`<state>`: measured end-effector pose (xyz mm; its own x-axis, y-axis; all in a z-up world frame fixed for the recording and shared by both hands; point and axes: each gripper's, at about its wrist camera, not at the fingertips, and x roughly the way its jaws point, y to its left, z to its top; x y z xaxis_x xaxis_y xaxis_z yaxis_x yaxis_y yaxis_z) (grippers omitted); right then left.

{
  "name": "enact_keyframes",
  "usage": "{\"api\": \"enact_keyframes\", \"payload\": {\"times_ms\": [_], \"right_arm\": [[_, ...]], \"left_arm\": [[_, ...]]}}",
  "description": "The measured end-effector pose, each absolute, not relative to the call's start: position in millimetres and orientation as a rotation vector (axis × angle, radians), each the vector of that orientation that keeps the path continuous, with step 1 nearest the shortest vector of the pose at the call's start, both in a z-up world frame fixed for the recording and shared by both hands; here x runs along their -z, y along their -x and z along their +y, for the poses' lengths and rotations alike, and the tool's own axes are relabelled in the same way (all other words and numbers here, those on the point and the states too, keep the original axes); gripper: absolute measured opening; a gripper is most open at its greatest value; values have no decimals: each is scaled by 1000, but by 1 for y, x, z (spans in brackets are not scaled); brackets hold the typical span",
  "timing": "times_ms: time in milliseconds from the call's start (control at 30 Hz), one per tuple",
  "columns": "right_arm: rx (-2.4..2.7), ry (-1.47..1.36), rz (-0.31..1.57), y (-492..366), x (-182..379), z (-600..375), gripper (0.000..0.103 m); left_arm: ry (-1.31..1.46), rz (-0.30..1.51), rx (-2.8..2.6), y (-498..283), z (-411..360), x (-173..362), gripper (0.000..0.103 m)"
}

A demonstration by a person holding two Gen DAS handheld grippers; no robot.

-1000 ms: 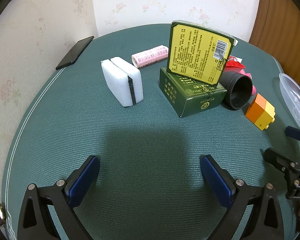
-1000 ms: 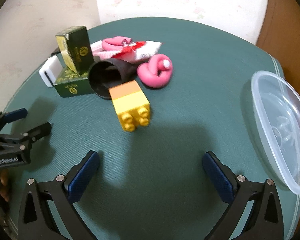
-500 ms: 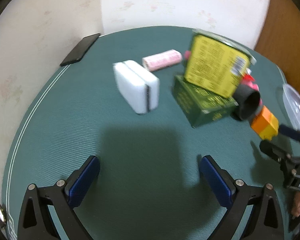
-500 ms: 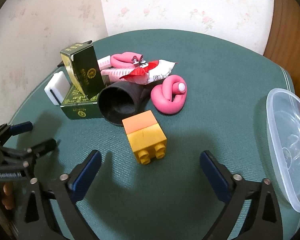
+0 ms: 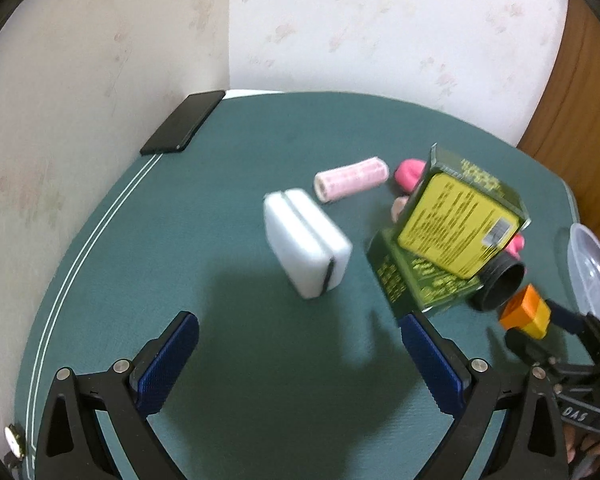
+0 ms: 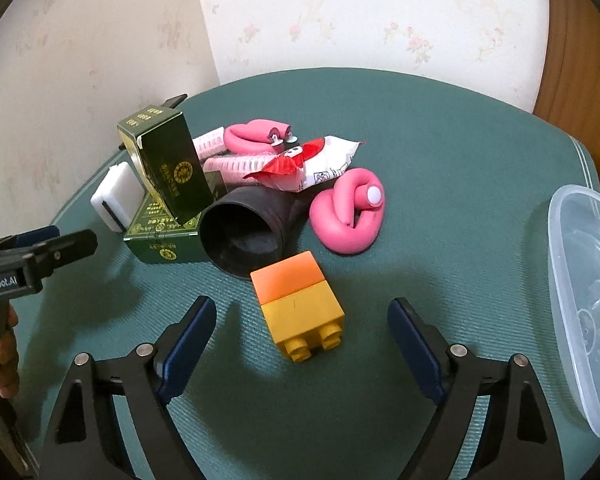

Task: Organize objects
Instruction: 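Close right gripper on orange-yellow Lego brick while left gripper approaches green box, then close left gripper on the green-and-yellow box while right gripper holds brick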

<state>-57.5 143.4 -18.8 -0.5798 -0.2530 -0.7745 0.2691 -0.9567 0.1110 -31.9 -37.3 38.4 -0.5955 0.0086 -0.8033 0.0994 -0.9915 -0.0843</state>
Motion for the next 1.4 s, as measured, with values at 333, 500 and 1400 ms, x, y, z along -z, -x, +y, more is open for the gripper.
{"api": "enact_keyframes", "payload": {"times_ms": [333,500,1400], "right_arm": [[2522,-1259,-60,66,20,151,52],[2518,-1256,-76,65,21,154,40],[2497,-1239,-113,55,21,160,37]], "left_arm": [[-1342,132,2864,38,1,-61,103],[-1346,108,2916,44,17,-64,103],[-1198,36,3047,73,38,-60,76]]}}
